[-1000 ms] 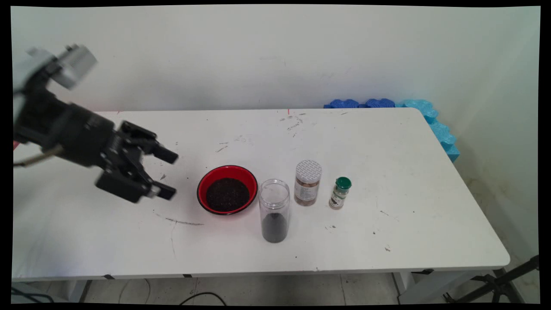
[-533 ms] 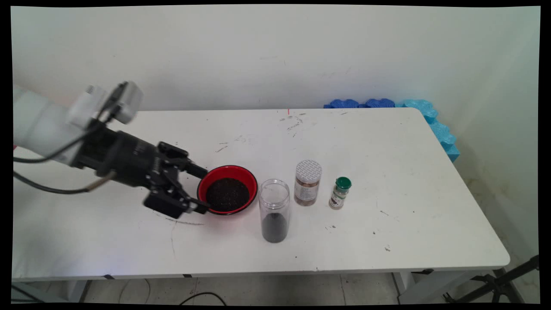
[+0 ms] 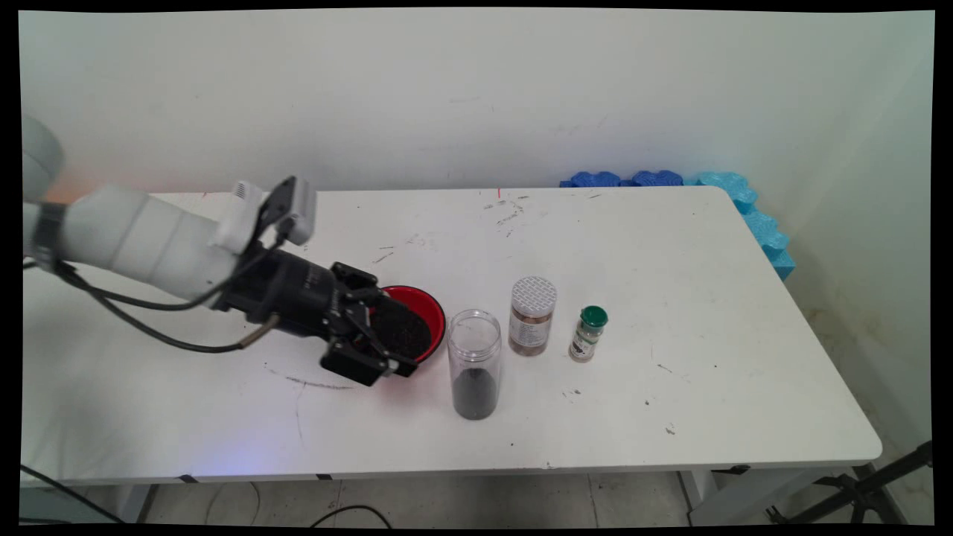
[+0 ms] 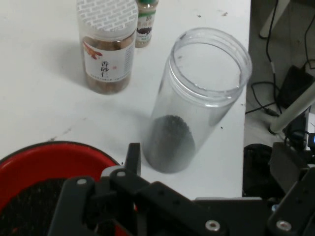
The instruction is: Pick up the black seasoning powder from the table, then pour the black seasoning powder in the red bowl
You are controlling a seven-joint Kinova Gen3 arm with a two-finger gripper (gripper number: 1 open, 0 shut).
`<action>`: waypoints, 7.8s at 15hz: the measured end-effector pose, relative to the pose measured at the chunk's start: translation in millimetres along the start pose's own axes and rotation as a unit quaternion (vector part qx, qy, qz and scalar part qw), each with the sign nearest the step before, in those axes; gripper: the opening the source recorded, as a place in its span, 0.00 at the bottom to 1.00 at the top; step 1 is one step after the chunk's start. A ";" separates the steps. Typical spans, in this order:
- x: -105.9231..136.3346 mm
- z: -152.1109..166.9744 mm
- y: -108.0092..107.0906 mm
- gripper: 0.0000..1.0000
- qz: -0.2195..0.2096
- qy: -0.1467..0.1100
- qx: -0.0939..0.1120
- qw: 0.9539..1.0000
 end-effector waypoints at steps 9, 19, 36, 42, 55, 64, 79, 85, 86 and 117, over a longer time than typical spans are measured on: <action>0.6 46.0 -5.6 1.00 0.001 0.007 -0.005 1.000; 2.4 73.8 -6.5 1.00 0.005 0.010 -0.016 1.000; 5.9 91.1 -7.9 0.00 0.006 0.010 -0.015 1.000; 11.0 78.1 -2.5 0.00 0.002 0.010 -0.022 1.000; 31.8 -19.3 8.3 0.00 -0.001 0.008 -0.044 0.999; 51.2 -100.9 10.3 0.00 -0.015 0.000 -0.065 0.998; 70.5 -162.1 10.7 0.00 -0.045 -0.014 -0.075 0.996; 71.5 -164.3 10.5 0.00 -0.046 -0.021 -0.092 0.994; 70.8 -164.0 10.2 0.00 -0.049 -0.023 -0.096 0.994; 24.3 -110.3 -36.7 0.00 -0.436 -0.083 -0.060 0.894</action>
